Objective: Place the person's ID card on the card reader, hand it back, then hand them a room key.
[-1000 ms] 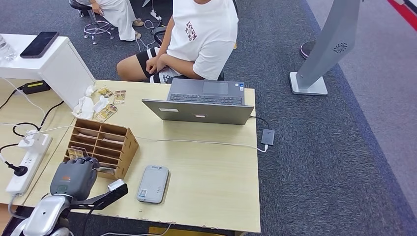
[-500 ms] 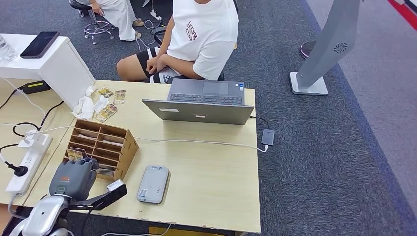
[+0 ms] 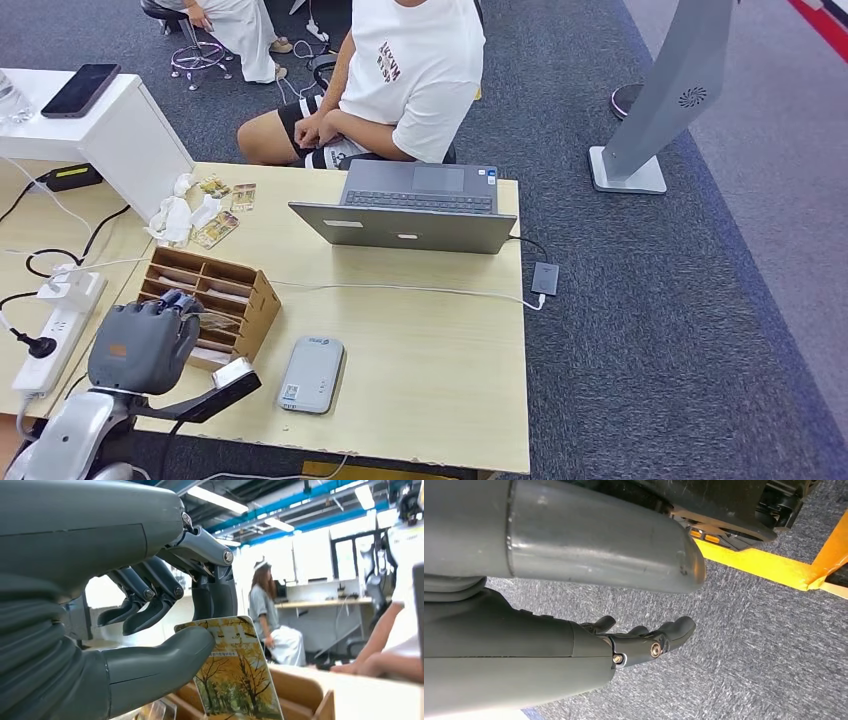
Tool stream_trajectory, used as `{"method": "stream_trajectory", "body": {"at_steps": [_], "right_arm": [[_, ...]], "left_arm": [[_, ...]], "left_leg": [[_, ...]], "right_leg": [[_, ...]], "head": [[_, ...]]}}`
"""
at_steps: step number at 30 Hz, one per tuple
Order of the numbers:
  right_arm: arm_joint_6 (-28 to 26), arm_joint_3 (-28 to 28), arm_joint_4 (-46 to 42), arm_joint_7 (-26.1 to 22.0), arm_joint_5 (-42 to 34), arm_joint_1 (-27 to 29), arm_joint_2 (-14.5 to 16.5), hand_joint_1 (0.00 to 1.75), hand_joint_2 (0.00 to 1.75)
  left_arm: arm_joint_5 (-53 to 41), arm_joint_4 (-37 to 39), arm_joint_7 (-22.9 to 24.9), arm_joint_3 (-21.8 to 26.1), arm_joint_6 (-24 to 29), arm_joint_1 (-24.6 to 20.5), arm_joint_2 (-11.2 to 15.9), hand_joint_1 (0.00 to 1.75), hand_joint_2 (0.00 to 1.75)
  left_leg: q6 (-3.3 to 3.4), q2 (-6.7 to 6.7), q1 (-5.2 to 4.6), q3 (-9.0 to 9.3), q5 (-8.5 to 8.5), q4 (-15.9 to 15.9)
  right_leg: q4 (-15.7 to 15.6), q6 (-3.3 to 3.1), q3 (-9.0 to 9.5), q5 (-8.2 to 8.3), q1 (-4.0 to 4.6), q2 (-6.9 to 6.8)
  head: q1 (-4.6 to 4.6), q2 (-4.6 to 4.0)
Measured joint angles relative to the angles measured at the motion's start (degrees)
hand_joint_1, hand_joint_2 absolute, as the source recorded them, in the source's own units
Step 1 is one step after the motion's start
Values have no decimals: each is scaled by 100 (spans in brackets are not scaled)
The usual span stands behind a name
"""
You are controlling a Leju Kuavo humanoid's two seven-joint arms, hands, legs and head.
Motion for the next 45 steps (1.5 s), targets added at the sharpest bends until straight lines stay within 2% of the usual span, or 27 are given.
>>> {"method": "stream_trajectory", "body": {"at_steps": [9,18,20,22,24,27,34,44,45], "right_arm": [[-4,-2,-110,-50,-81,55,26,0,0],[50,2,-166,-94,-11,78,29,0,0],[152,38,-158,-122,118,43,28,0,0],[251,115,-143,-150,208,-52,27,0,0],[298,194,-130,-166,233,-151,27,0,0],[305,283,-106,-170,230,-202,25,0,0],[311,458,-21,-194,192,-206,11,0,0],[314,579,47,-223,144,-205,-28,0,0],[313,585,50,-223,126,-204,-31,0,0]], "left_arm": [[182,-693,-179,-2,357,-120,97,175,175],[267,-719,-226,-5,520,-569,91,175,175],[-25,-355,-177,-15,867,-1202,-35,175,175],[-306,368,-148,-25,1231,-2107,-196,175,175],[-446,1116,-148,-29,1464,-2831,-290,175,175],[-522,1917,-153,-31,1624,-3457,-369,175,175],[-536,3148,-139,-31,1628,-4116,-441,175,175],[-247,3832,-275,-31,1649,-4295,-454,175,175],[-215,3861,-275,-31,1646,-4298,-454,135,175]], "left_leg": [[0,0,0,1,0,0],[3,-3,0,2,3,4],[9,-41,0,-12,18,7],[6,-76,0,-23,37,6],[-4,-63,1,-23,48,4],[-8,-28,3,-22,54,4],[-8,-6,2,-28,53,4],[-8,7,2,-32,53,4],[-8,7,2,-32,53,4]], "right_leg": [[0,0,-1,0,0,0],[-2,0,-17,1,0,-4],[-3,2,-27,1,0,-44],[-1,-5,-20,11,0,-80],[3,-13,-20,30,1,-67],[5,-12,-24,49,2,-26],[4,-13,-36,52,1,-6],[5,-13,-44,52,2,8],[5,-13,-44,52,2,8]], "head": [[-1,1],[-2,1],[2,1],[9,1],[6,0],[0,0],[-1,1],[-1,1],[-1,1]]}}
